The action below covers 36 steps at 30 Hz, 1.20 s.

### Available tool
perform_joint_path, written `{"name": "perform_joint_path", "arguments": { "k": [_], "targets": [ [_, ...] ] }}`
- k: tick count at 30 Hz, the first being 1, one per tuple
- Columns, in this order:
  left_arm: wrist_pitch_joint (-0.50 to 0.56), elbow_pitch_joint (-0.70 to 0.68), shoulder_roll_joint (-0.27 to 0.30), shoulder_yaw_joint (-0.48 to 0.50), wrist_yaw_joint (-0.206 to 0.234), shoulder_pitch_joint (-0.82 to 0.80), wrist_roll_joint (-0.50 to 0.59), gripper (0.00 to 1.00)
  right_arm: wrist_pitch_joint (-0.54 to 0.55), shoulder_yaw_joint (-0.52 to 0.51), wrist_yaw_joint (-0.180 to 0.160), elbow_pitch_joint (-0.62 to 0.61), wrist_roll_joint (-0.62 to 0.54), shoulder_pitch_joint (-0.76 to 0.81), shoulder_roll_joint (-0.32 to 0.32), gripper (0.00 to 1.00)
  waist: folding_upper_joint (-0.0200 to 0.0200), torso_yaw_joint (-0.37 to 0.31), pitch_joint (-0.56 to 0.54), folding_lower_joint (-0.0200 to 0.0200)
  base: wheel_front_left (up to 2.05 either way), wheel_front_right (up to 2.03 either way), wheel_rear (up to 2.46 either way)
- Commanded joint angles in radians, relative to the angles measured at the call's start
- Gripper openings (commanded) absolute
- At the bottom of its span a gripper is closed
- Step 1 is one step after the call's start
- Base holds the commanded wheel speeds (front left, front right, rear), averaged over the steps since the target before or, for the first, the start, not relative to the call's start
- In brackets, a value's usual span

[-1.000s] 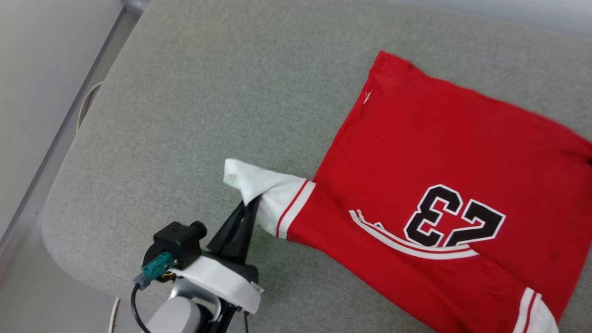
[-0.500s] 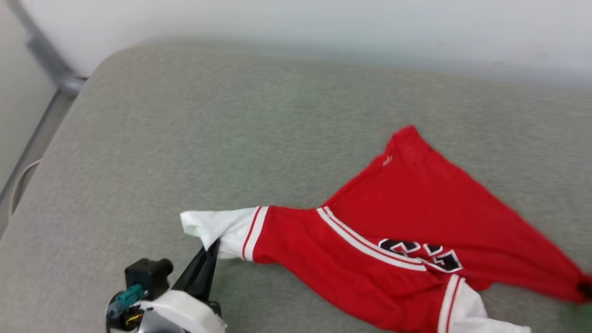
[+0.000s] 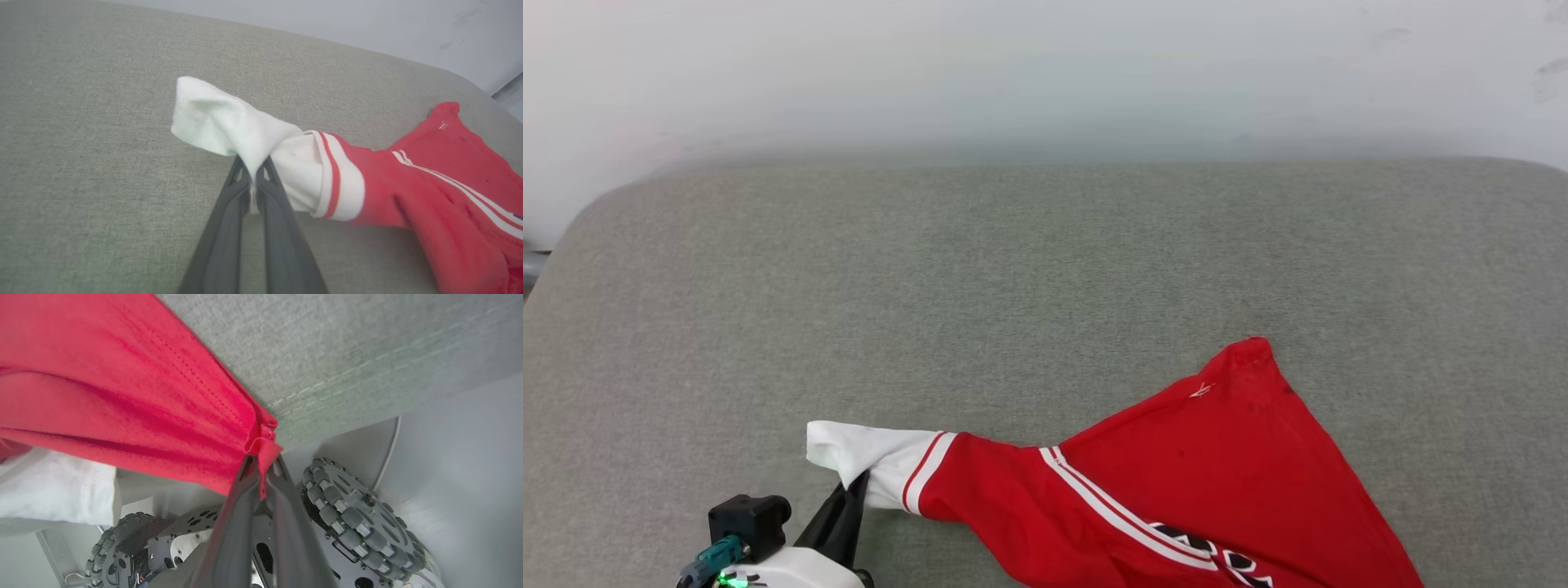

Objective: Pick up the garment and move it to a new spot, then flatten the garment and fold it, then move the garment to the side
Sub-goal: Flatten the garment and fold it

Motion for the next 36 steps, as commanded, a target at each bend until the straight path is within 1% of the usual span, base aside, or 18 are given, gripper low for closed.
{"name": "perform_joint_path", "arguments": {
  "k": [1,2,3,6,8,12,14,17,19,21,24,26,30,33,36],
  "targets": [
    [0.003,-0.004,0.006,0.002,0.003,0.008,-0.001,0.00,-0.021,0.013,-0.001,0.016,0.028,0.004,0.004,0.01,-0.0001,-0.011,-0.006,0.0001,0.00,0.00,0.00],
    [0.006,-0.006,0.006,0.000,0.004,0.006,-0.001,0.00,-0.051,0.024,-0.001,0.035,0.050,-0.003,0.004,0.47,-0.0001,-0.014,-0.005,0.0001,0.00,0.00,0.00],
    [0.009,-0.007,0.007,-0.003,0.003,0.005,-0.001,0.00,-0.086,0.034,-0.001,0.046,0.062,-0.015,0.003,1.00,-0.0001,-0.015,-0.006,0.0001,0.00,0.00,0.00],
    [0.014,-0.013,0.006,-0.010,0.000,-0.003,0.001,0.00,-0.217,0.063,-0.001,0.036,0.060,-0.064,0.003,1.00,-0.0001,-0.014,-0.007,0.0001,0.00,0.00,0.00],
    [0.017,-0.021,0.002,-0.015,0.001,-0.014,0.005,0.00,-0.319,0.076,-0.001,0.015,0.027,-0.095,-0.003,1.00,-0.0001,-0.007,-0.005,0.0001,0.00,0.00,0.00],
    [0.017,-0.040,-0.009,-0.030,0.002,-0.036,0.014,0.00,-0.500,0.126,-0.001,0.004,-0.017,-0.186,-0.052,1.00,-0.0001,0.017,0.006,0.0001,0.00,0.00,0.00],
    [0.016,-0.051,-0.014,-0.036,0.002,-0.053,0.020,0.00,-0.562,0.161,-0.001,0.025,-0.037,-0.243,-0.092,1.00,-0.0001,0.036,0.020,0.0001,0.00,0.00,0.00],
    [0.016,-0.064,-0.025,-0.052,-0.007,-0.087,0.032,0.00,-0.588,0.229,-0.001,0.086,-0.043,-0.335,-0.149,1.00,-0.0001,0.069,0.040,0.0001,0.00,0.00,0.00],
    [0.011,-0.068,-0.034,-0.062,-0.010,-0.109,0.038,0.00,-0.569,0.283,-0.001,0.127,-0.035,-0.404,-0.194,1.00,-0.0001,0.091,0.055,0.0001,0.00,0.00,0.00],
    [0.006,-0.071,-0.048,-0.071,-0.015,-0.128,0.046,0.00,-0.509,0.347,-0.001,0.171,-0.013,-0.468,-0.233,1.00,-0.0001,0.111,0.070,0.0001,0.00,0.00,0.00],
    [0.001,-0.070,-0.065,-0.086,-0.024,-0.161,0.050,0.00,-0.359,0.426,-0.001,0.227,0.027,-0.568,-0.303,1.00,-0.0001,0.138,0.098,0.0001,0.00,0.00,0.00],
    [-0.004,-0.061,-0.076,-0.095,-0.033,-0.177,0.052,0.00,-0.263,0.483,-0.001,0.248,0.054,-0.633,-0.338,1.00,-0.0001,0.153,0.116,0.0001,0.00,0.00,0.00],
    [-0.018,-0.048,-0.095,-0.104,-0.045,-0.218,0.054,0.00,-0.124,0.569,-0.001,0.287,0.089,-0.739,-0.395,1.00,-0.0001,0.174,0.153,0.0001,0.00,0.00,0.00],
    [-0.028,-0.042,-0.108,-0.108,-0.051,-0.242,0.058,0.00,-0.069,0.622,-0.001,0.311,0.094,-0.804,-0.421,1.00,-0.0001,0.187,0.180,0.0001,0.00,0.00,0.00],
    [-0.038,-0.039,-0.115,-0.110,-0.058,-0.264,0.062,0.00,-0.053,0.667,-0.001,0.342,0.101,-0.845,-0.437,1.00,-0.0001,0.197,0.211,0.0001,0.00,0.00,0.00]
  ]
}}
